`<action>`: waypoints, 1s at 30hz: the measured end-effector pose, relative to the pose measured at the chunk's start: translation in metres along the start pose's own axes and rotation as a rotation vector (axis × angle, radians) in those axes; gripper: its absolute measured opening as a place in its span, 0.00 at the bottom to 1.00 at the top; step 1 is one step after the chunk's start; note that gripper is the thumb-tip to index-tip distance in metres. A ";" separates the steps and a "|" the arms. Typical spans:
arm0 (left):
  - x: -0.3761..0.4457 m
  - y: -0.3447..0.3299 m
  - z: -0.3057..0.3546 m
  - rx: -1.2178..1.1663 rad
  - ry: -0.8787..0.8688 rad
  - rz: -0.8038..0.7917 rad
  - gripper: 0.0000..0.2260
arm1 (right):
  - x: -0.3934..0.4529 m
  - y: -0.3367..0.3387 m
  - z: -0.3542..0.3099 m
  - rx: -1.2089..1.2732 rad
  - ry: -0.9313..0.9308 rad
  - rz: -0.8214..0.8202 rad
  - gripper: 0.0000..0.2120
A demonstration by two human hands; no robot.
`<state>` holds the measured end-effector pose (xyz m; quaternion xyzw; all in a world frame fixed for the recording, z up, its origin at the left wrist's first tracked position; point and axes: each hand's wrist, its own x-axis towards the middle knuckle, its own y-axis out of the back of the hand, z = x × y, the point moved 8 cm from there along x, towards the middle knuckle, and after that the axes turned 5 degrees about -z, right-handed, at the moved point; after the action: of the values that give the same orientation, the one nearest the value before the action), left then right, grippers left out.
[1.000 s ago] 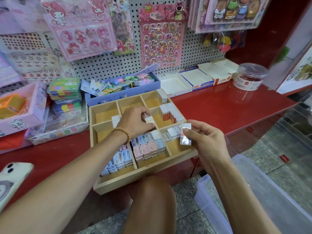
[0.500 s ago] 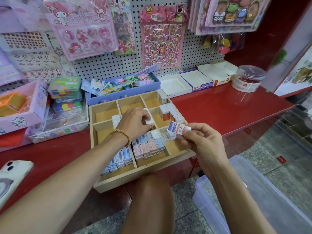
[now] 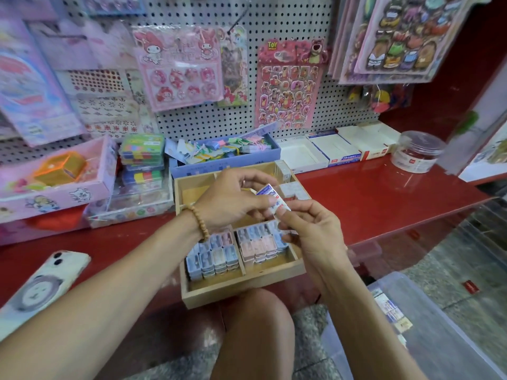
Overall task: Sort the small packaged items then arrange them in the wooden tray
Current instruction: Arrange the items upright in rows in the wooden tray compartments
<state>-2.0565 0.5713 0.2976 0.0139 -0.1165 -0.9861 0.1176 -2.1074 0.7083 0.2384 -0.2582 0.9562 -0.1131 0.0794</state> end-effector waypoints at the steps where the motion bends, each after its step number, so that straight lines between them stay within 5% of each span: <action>1: -0.001 0.007 0.000 0.022 0.005 0.015 0.10 | 0.000 -0.005 0.000 -0.025 -0.001 -0.012 0.05; 5: -0.006 0.047 -0.003 0.223 0.005 0.085 0.09 | 0.002 -0.012 0.004 -0.181 -0.032 -0.032 0.02; 11: 0.000 0.115 -0.042 0.832 0.098 0.210 0.09 | 0.009 0.009 -0.005 -0.316 0.016 0.052 0.04; 18: 0.023 0.113 -0.075 0.961 0.112 0.154 0.05 | 0.016 0.038 -0.016 -0.447 0.077 0.103 0.05; 30: 0.025 0.098 -0.093 1.095 0.021 0.173 0.09 | 0.022 0.074 -0.007 -0.302 0.029 0.175 0.05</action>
<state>-2.0536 0.4515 0.2303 0.0733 -0.6116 -0.7680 0.1750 -2.1629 0.7604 0.2240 -0.1813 0.9821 0.0354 0.0356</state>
